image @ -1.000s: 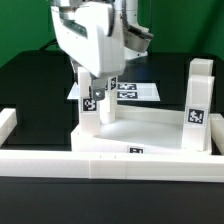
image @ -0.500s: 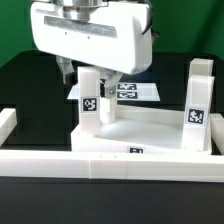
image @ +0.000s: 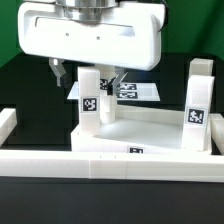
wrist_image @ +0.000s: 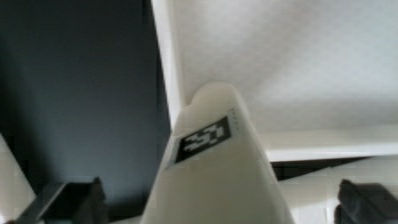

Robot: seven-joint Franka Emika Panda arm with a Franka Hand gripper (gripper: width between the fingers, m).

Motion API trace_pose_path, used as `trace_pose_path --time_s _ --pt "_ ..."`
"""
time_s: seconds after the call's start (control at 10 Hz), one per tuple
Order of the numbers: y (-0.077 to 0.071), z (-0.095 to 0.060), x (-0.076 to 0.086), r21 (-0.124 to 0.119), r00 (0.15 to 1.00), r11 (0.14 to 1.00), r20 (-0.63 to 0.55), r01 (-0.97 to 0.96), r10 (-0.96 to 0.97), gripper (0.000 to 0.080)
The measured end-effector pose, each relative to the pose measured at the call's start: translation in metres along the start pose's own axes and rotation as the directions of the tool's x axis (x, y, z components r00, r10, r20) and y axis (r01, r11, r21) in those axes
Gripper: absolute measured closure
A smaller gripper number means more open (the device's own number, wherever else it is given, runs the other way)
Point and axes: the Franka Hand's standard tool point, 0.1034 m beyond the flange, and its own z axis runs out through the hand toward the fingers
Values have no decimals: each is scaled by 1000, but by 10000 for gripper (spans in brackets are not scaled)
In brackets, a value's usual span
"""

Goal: Assemble desk

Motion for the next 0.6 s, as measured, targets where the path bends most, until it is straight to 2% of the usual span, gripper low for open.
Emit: trace_pose_path --time_s 0.5,0.6 --pt "1 2 -2 -7 965 965 -5 264 -264 151" --pt "1 2 -2 -7 964 964 -5 267 -267 246"
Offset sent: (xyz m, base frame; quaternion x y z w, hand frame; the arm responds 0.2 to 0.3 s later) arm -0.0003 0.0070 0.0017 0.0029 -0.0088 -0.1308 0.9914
